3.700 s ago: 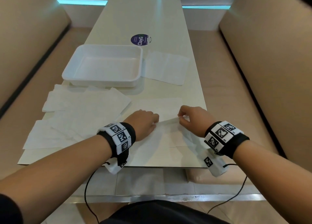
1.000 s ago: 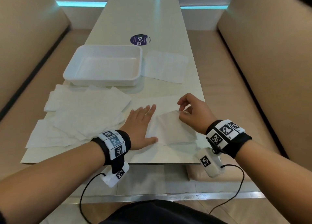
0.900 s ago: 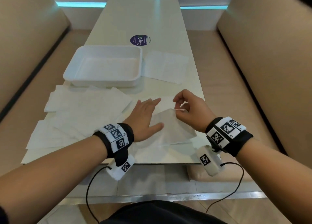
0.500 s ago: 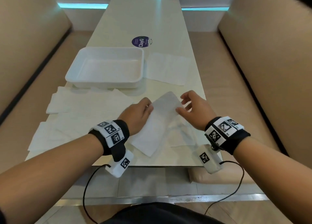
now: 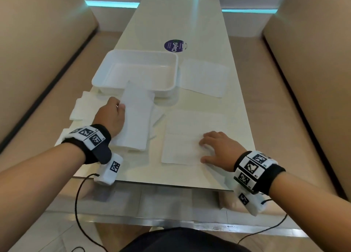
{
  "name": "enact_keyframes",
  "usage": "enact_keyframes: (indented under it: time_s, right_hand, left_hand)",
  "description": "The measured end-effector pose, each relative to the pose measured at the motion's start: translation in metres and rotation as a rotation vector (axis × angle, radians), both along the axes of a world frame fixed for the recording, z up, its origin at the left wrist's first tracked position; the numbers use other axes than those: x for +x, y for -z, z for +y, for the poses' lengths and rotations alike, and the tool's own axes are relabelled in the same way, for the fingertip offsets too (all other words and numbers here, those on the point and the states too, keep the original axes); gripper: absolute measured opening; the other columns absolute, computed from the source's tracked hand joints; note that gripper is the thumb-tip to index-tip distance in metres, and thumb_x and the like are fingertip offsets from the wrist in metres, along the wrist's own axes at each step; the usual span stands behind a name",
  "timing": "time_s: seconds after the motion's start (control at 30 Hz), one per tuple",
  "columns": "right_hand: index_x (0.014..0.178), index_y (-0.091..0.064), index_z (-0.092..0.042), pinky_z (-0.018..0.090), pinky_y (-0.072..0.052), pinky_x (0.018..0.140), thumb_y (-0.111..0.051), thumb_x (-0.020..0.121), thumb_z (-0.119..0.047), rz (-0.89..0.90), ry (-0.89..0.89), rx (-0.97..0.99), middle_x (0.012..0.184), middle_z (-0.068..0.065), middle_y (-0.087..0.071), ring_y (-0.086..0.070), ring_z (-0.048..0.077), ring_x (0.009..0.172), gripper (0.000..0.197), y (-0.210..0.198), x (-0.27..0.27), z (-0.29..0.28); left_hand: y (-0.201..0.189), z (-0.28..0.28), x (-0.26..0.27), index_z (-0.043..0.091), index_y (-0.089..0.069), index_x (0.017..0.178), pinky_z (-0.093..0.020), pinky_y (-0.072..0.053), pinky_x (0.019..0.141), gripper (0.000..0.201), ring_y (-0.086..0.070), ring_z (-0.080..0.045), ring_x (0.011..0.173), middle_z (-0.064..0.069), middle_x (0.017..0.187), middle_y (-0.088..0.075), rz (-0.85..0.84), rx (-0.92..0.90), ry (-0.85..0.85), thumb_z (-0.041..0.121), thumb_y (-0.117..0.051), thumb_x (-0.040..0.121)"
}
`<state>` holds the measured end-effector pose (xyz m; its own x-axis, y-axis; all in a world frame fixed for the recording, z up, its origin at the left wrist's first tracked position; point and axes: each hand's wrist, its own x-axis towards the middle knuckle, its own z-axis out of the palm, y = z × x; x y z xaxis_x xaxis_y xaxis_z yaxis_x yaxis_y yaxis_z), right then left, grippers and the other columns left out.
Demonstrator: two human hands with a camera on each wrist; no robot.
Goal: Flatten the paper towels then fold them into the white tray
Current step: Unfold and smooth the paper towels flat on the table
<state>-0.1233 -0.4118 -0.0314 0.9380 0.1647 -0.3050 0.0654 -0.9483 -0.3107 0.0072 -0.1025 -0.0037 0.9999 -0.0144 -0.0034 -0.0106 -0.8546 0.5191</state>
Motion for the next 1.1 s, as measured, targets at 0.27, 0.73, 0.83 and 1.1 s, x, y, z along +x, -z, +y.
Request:
enact_keyframes:
  time_s: [0.27,0.73,0.83,1.1]
  right_hand:
    - [0.12,-0.058,-0.03,0.031,-0.041,0.095,-0.053,0.093,-0.039,-0.029,0.058,0.012,0.14,-0.009,-0.043,-0.039,0.014,0.127,0.03,-0.002,-0.003,0.007]
    - [0.104,-0.065,-0.022,0.034,-0.045,0.086,-0.041,0.098,-0.042,0.065,0.196,0.135,0.105,-0.002,-0.064,-0.058,0.02,0.098,0.031,-0.018,-0.001,0.001]
    - [0.091,-0.061,-0.024,0.033,-0.045,0.08,-0.038,0.097,-0.051,0.071,0.214,0.185,0.089,-0.007,-0.063,-0.058,0.018,0.088,0.036,-0.026,-0.006,-0.001]
    - [0.122,-0.044,-0.043,0.028,-0.047,0.081,-0.07,0.065,-0.069,0.064,0.308,0.254,0.101,-0.017,-0.056,-0.061,0.005,0.09,0.068,-0.037,-0.027,-0.024]
  left_hand:
    - [0.024,0.005,-0.013,0.006,-0.033,0.127,-0.036,-0.042,0.071,0.041,-0.053,-0.031,0.08,-0.02,0.105,-0.061,0.192,0.142,-0.063,0.028,-0.049,0.097]
    - [0.019,-0.051,-0.045,0.027,-0.033,0.145,-0.041,-0.022,0.115,0.08,-0.019,-0.02,0.141,0.006,0.154,-0.027,-0.041,0.223,0.824,0.038,-0.066,0.074]
    - [0.024,-0.074,-0.056,0.026,-0.051,0.13,-0.03,-0.035,0.1,0.046,-0.043,-0.018,0.127,0.006,0.133,-0.053,0.004,0.128,0.771,0.036,-0.063,0.087]
    - [0.022,-0.076,-0.049,0.008,-0.052,0.1,-0.027,-0.036,0.062,0.028,-0.052,-0.021,0.079,-0.006,0.09,-0.058,0.243,-0.157,0.408,0.035,-0.053,0.096]
